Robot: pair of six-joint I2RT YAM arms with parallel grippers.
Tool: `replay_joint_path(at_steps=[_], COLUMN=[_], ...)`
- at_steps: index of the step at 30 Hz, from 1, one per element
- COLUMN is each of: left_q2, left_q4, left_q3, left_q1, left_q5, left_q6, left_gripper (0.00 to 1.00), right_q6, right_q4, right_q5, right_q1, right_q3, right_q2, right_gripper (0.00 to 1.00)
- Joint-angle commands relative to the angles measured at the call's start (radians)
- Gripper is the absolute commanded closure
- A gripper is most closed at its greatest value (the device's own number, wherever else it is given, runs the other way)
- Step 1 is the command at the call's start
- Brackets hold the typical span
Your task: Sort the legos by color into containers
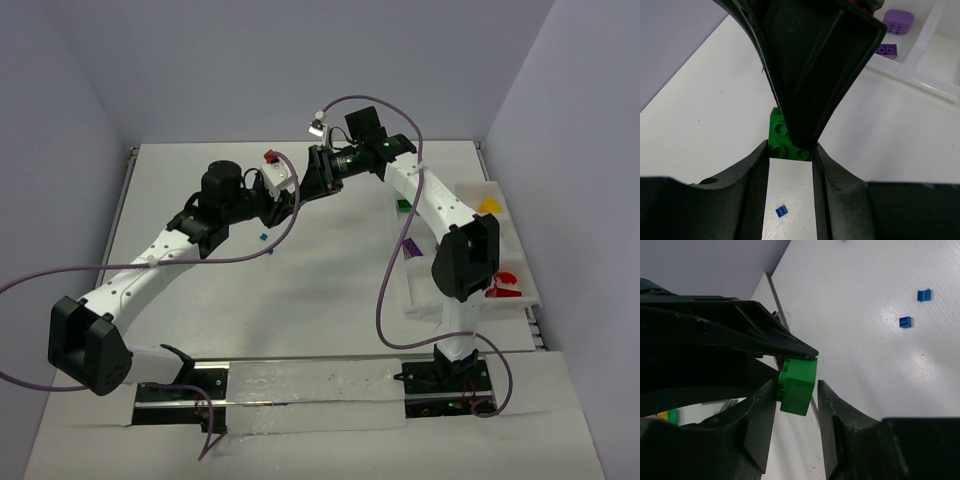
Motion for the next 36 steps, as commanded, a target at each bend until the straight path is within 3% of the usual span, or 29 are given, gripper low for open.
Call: replay_joint_path(at_steps=[1,3,4,6,7,8,11,14,23,32,36], left_q2=[-0.041,-0.038,-0.035,-0.017,-0.001,0.017,0.051,0.047,0.216,0.389,0.416], left_q4=[0.06,0.056,0.049,0.02,-0.011,-0.049,-0.122,-0.117,-0.261,-0.351,-0.388], left_q3=[0.035,0.035,0.038,0.054,0.074,0.099,0.143,0.126,0.243,0.347,0.349], left_q1=[-0.023,-0.027,-0.027,-0.027,-0.027,-0.027,-0.014,0.019,0.101,0.222,0.279], left_q5=[-0.016,-0.048,-0.07,-0.128,-0.187,-0.215,-0.262,-0.237,-0.29,-0.308,-0.341], left_q6=[-0.006,-0.02,-0.029,-0.052,-0.069,-0.091,-0.133,-0.174,-0.173,-0.192,-0.231], left_gripper=[0.77,0.49,0.4,0.22,0.03,0.01,0.01,0.01,0.01,0.05,0.06], right_q6=[-0.004,-0.014,-0.024,-0.049,-0.067,-0.091,-0.199,-0.336,-0.459,-0.515,-0.519], right_q4=[0.043,0.036,0.031,0.017,0.003,-0.017,-0.081,-0.125,-0.106,-0.095,-0.081], right_q5=[-0.029,-0.024,-0.017,0.003,0.019,0.039,0.135,0.326,0.707,0.846,0.886], right_q1=[0.007,0.004,-0.001,-0.016,-0.031,-0.057,-0.135,-0.242,-0.477,-0.491,-0.492], right_q3=[0.027,0.045,0.052,0.061,0.065,0.07,0.078,0.043,-0.129,-0.185,-0.215], right_q2=[0.012,0.01,0.006,-0.005,-0.013,-0.02,-0.041,-0.069,-0.129,-0.053,-0.022], right_gripper=[0.71,0.94,0.99,1.0,1.0,1.0,1.0,1.0,1.0,1.0,0.95])
